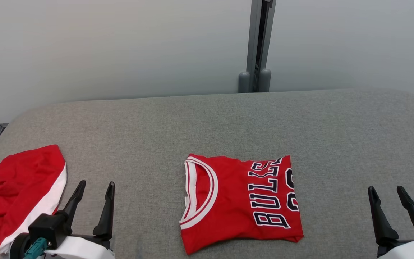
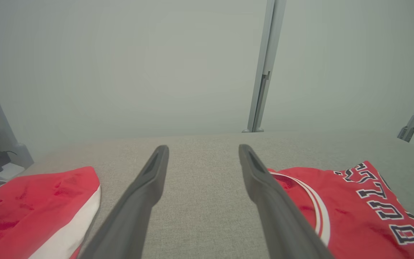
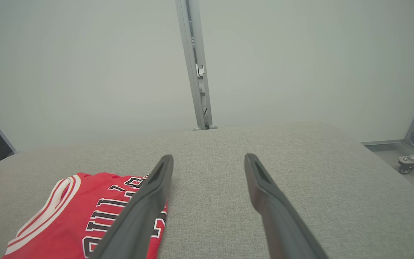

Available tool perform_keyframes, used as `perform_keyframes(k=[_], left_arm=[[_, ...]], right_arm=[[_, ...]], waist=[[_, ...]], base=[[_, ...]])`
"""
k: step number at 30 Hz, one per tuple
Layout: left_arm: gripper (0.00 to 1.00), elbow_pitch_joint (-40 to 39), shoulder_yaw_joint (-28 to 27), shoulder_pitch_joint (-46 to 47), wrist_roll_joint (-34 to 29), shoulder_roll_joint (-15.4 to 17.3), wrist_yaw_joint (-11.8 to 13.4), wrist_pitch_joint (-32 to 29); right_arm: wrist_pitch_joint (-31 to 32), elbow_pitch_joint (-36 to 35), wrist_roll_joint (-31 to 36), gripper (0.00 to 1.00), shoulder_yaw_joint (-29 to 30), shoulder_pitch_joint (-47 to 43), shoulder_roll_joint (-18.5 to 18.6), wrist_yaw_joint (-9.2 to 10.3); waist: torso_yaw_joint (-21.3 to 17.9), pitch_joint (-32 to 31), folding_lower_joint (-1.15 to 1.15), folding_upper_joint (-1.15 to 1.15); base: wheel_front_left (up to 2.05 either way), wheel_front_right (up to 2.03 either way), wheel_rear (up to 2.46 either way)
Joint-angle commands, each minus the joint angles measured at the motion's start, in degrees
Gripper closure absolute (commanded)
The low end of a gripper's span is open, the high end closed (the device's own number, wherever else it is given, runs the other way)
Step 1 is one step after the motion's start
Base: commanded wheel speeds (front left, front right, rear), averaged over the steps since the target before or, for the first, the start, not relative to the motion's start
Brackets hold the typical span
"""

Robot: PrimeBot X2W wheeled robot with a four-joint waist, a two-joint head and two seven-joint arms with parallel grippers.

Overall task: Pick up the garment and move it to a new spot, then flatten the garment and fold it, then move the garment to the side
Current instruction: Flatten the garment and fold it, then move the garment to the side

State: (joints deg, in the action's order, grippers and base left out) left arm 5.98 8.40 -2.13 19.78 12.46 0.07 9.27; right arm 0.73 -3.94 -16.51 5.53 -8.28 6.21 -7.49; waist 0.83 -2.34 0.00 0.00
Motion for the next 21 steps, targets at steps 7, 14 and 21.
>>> perform_keyframes(k=[7, 14, 21], left_arm=[[0.0, -1.28, -0.19, -0.86, -0.62, 0.99, 1.3, -0.45], [0.0, -1.82, 0.34, -0.28, -0.4, 1.07, 1.51, -0.88], [0.0, -1.86, 0.49, 0.38, -0.09, 1.22, 1.65, -0.55]], right_arm=[[0.84, -1.14, 0.71, 0.0, 0.45, -1.06, 0.11, 0.0], [0.98, -1.44, 0.68, 0.0, 0.93, -1.29, 0.0, 0.0], [1.17, -1.69, 0.98, 0.0, 1.07, -1.11, -0.15, 0.0]], waist=[[0.35, -0.7, 0.0, 0.0], [0.6, -0.65, 0.0, 0.0], [0.47, -0.31, 0.0, 0.0]], base=[[0.0, 0.0, 0.0], [0.0, 0.0, 0.0], [0.0, 0.0, 0.0]])
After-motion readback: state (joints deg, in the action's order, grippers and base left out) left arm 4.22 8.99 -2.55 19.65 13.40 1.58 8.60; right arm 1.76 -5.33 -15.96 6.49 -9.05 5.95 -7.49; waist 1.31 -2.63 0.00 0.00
